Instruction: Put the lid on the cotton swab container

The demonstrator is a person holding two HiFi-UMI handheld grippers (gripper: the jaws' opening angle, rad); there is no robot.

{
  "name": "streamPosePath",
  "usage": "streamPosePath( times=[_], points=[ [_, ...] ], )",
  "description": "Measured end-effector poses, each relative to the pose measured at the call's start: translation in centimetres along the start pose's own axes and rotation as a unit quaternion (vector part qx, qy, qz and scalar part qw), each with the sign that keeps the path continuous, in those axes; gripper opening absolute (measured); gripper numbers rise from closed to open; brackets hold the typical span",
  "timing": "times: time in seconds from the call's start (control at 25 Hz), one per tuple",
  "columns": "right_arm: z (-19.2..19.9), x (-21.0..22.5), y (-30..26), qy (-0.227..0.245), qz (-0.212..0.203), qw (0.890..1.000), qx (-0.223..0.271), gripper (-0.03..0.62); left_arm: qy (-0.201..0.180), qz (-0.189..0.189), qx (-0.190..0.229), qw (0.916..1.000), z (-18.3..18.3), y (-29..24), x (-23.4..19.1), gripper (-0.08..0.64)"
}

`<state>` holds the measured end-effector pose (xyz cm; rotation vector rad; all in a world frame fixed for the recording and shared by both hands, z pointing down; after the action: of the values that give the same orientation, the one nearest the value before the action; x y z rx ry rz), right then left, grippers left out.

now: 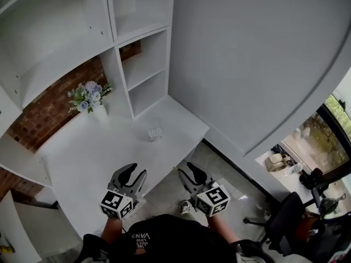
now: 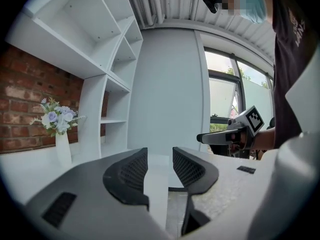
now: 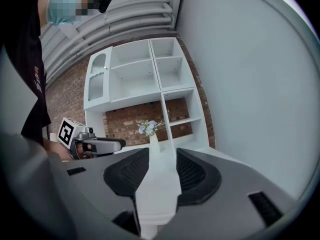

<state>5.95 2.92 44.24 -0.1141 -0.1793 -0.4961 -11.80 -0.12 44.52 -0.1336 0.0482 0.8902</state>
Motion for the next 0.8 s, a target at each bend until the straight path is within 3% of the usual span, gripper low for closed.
streamPosePath(
  times=[0.52,0.8],
  points=[
    [-0.8,8.6,-0.9,0.023,-0.134,0.99,-0.026,0.144,0.01,-0.134,0.019,0.9908,0.7,-6.1,3.8,0.137],
    [-0.2,10.5,-1.8,0.021,-0.161,0.986,-0.037,0.144,0.022,-0.164,-0.007,0.9861,2.3,-7.2,4.1,0.138]
  ],
)
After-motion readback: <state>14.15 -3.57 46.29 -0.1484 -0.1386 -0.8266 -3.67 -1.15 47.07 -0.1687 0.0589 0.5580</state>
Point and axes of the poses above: the fingertips, and each gripper's own axes: y backward along the fingers, x to its right, z out of its underside, the point moved 3 cm from there along y, backward along the fingers, and after that the axes turned 6 degrees about x, right-handed, at the moved point
